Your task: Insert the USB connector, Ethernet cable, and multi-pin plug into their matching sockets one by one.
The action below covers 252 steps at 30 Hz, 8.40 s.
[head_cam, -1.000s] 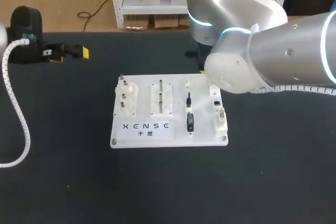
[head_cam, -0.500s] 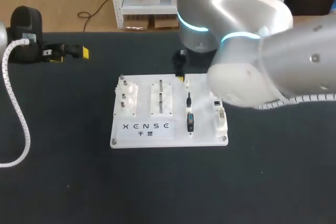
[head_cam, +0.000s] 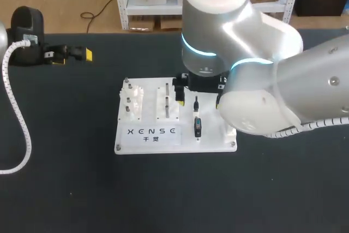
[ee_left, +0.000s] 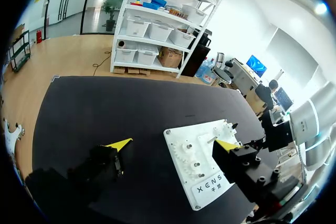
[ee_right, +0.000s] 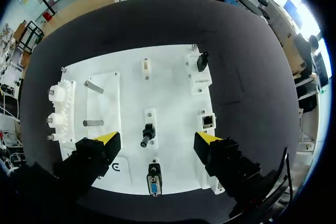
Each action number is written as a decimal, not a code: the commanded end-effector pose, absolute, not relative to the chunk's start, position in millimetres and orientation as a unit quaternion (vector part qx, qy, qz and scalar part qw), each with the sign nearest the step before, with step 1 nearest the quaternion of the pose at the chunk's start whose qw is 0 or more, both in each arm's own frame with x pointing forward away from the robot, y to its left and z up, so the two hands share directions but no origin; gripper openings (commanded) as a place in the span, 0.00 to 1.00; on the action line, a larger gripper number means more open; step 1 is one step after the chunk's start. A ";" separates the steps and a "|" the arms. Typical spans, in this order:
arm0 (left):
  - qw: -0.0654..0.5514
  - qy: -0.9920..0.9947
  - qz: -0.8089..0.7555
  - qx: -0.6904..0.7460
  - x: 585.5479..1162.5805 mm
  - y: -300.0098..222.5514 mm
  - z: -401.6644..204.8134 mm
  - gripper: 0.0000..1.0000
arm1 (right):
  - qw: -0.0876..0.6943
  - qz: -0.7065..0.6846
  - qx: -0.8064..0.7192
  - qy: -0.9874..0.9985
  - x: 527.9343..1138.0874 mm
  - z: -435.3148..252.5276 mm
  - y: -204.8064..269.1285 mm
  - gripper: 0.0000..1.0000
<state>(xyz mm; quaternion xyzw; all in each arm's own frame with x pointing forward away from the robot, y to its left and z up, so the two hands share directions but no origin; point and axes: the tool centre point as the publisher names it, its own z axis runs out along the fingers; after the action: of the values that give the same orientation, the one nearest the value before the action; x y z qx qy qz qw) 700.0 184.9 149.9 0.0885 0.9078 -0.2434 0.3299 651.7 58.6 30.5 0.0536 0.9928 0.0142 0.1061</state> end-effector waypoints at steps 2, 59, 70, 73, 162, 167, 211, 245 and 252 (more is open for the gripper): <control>0.330 0.908 -0.243 0.088 700.0 184.9 149.9 1.00 | 0.101 0.008 0.057 0.993 654.6 25.7 60.0 0.68; 0.330 0.908 -0.243 0.088 700.0 184.9 149.9 1.00 | 0.127 -0.002 0.081 0.989 667.0 44.0 6.2 0.00; 0.330 0.908 -0.243 0.088 700.0 184.9 149.9 1.00 | 0.122 -0.012 0.093 0.988 666.6 37.1 -6.3 0.00; 0.330 0.908 -0.243 0.088 700.0 184.9 149.9 1.00 | 0.120 -0.013 0.094 0.988 667.2 35.3 -7.8 0.00; 0.330 0.908 -0.243 0.088 700.0 184.9 149.9 1.00 | 0.109 0.010 0.016 0.994 605.2 30.6 70.9 1.00; 0.330 0.908 -0.243 0.088 700.0 184.9 149.9 1.00 | 0.101 0.006 0.013 0.995 600.1 23.8 74.5 0.58; 0.330 0.908 -0.243 0.088 700.0 184.9 149.9 1.00 | 0.152 0.030 -0.004 0.988 607.9 53.7 46.4 0.00; 0.330 0.908 -0.243 0.088 700.0 184.9 149.9 1.00 | 0.178 -0.001 0.006 0.984 600.5 71.5 -6.7 0.00; 0.330 0.908 -0.243 0.088 700.0 184.9 149.9 1.00 | 0.176 -0.009 0.001 0.984 595.7 63.5 -8.3 0.00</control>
<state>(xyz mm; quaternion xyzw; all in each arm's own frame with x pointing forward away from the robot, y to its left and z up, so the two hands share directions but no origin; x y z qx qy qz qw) 700.0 184.9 149.9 0.0885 0.9078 -0.2434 0.3299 598.3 -7.4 66.2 -0.0001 0.9850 -0.0097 0.1723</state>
